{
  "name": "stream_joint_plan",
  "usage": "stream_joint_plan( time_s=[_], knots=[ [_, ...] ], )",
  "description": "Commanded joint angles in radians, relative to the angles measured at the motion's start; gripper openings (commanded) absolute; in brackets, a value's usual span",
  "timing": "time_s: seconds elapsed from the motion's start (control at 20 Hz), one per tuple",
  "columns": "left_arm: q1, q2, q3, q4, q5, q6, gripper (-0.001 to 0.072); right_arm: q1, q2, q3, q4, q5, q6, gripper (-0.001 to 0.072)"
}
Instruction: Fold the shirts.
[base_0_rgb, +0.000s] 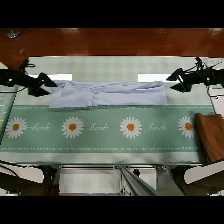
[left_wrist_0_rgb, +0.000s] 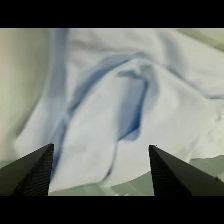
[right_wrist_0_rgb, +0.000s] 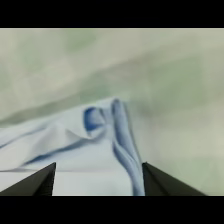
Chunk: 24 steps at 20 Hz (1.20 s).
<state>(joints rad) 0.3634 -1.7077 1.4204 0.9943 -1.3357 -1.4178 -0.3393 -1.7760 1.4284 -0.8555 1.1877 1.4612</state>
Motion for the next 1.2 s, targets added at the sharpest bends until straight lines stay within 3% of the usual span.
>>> stream_joint_plan(
  time_s=[0.0, 0.15, 0.25, 0.45, 0.5, 0.55, 0.6, 0.65, 0.7, 0.75, 0.9, 0.95, 1.15],
  knots=[
    [0.093, 0.117, -0.076, 0.164, -0.025, -0.021, 0.0699, -0.048, -0.002, -0.025, -0.174, 0.121, 0.050, 0.0617],
    [0.084, 0.359, -0.346, 0.008, 0.267, 0.054, 0.0699, -0.002, -0.018, -0.060, -0.137, 0.095, 0.021, 0.0617],
    [0.040, 0.522, -0.515, -0.112, 0.377, 0.129, 0.0699, 0.041, -0.042, -0.059, -0.082, 0.087, 0.000, 0.0617],
    [-0.107, 0.654, -0.629, -0.233, 0.319, 0.153, 0.0699, 0.130, -0.061, -0.056, 0.004, 0.047, -0.018, 0.0596],
    [-0.155, 0.650, -0.629, -0.245, 0.303, 0.153, 0.0699, 0.146, -0.061, -0.053, 0.010, 0.049, -0.018, 0.0537],
    [-0.208, 0.641, -0.629, -0.248, 0.304, 0.153, 0.0698, 0.158, -0.060, -0.048, 0.009, 0.055, -0.018, 0.0395],
    [-0.254, 0.630, -0.627, -0.248, 0.311, 0.153, 0.0695, 0.163, -0.057, -0.041, 0.009, 0.069, -0.027, 0.0143],
    [-0.296, 0.613, -0.621, -0.251, 0.312, 0.153, 0.0523, 0.161, -0.048, -0.038, 0.008, 0.085, -0.030, 0.0023],
    [-0.329, 0.597, -0.619, -0.262, 0.313, 0.153, 0.0116, 0.153, -0.026, -0.038, -0.010, 0.101, -0.030, 0.0023],
    [-0.362, 0.581, -0.615, -0.294, 0.320, 0.170, 0.0019, 0.145, 0.011, -0.039, -0.052, 0.119, -0.029, 0.0023],
    [-0.484, 0.555, -0.588, -0.343, 0.390, 0.298, 0.0018, 0.135, 0.188, -0.104, -0.182, 0.149, -0.038, 0.0022],
    [-0.549, 0.546, -0.571, -0.320, 0.437, 0.302, 0.0017, 0.135, 0.276, -0.164, -0.197, 0.146, -0.051, 0.0022],
    [-0.808, 0.403, -0.443, -0.238, 0.611, 0.193, 0.0017, 0.135, 0.672, -0.439, -0.202, 0.095, -0.058, 0.0022]
  ],
)
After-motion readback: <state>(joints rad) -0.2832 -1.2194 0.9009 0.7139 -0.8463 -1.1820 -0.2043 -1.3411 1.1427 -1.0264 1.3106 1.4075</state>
